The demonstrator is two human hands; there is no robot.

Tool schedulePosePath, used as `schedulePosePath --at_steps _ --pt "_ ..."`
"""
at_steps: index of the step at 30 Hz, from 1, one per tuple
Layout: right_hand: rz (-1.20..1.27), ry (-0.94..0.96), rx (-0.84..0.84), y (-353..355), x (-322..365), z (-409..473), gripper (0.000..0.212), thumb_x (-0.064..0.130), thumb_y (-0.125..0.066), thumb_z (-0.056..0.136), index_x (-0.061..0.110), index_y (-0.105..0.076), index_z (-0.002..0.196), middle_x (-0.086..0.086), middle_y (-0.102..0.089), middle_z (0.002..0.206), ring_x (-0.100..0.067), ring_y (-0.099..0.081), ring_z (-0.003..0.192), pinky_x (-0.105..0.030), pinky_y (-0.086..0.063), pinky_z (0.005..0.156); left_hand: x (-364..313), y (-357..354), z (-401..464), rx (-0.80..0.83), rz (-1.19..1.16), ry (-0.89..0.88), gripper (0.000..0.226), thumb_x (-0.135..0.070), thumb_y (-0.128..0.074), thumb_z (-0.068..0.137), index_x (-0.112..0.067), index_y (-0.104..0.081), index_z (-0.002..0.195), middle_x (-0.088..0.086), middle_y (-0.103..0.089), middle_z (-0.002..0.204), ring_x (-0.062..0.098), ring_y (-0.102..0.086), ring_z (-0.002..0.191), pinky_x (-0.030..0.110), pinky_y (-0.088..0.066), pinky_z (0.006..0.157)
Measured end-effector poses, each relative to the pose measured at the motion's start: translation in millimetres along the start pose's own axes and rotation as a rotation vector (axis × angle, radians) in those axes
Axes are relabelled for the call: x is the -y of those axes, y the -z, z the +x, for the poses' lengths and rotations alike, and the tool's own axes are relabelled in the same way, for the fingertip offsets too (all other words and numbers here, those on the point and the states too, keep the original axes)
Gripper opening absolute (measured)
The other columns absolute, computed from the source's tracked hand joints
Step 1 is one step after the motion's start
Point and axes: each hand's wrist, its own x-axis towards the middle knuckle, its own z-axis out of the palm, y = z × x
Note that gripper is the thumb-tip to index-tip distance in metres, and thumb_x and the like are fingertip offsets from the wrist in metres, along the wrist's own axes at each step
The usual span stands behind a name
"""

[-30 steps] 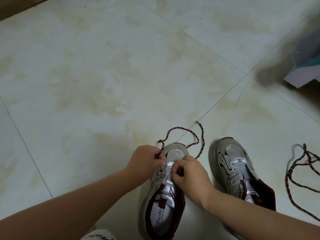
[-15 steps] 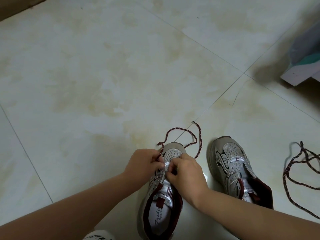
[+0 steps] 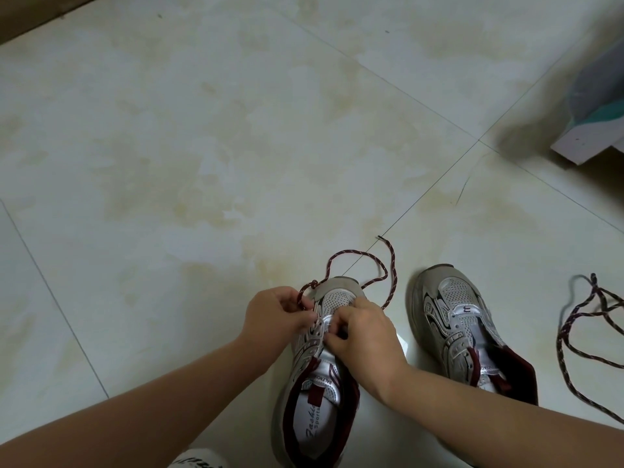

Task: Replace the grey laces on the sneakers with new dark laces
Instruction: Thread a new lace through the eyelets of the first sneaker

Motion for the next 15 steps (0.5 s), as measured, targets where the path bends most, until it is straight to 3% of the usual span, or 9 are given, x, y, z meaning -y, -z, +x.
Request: schedulePosePath --at_steps 7,12,15 --pt "0.006 0.010 0.001 -2.0 -1.2 1.6 0.015 0.024 -0.061 0.083 0.026 -0.053 0.071 0.006 -0.045 0.090 -0.015 -0.048 0.097 -0.029 -0.042 0.083 1.3 -3.1 0.6 0.013 -0.037 0.005 0.018 0.007 -0.070 0.071 -0.011 -0.066 0.066 0.001 -0.063 0.055 0.010 -0.058 0.052 0.027 -0.055 0.064" --pt "0.002 0.024 0.003 -3.9 -1.5 2.6 0.014 0.024 -0.060 0.083 0.026 -0.053 0.071 0.005 -0.045 0.091 -0.015 -0.048 0.099 -0.029 -0.041 0.084 -0.6 -7.0 2.8 -0.013 0.176 -0.121 0.029 0.002 -0.074 0.067 -0.023 -0.061 0.056 -0.006 -0.058 0.053 -0.002 -0.050 0.047 0.007 -0.040 0.052" --pt "-0.007 0.015 0.010 -4.0 -0.6 3.3 0.019 0.025 -0.060 0.083 0.027 -0.049 0.068 0.006 -0.044 0.090 -0.016 -0.047 0.098 -0.028 -0.040 0.083 -1.5 -9.2 3.3 0.014 0.306 -0.183 0.028 0.000 -0.076 0.064 -0.022 -0.059 0.058 -0.008 -0.054 0.051 -0.001 -0.049 0.047 0.009 -0.038 0.052"
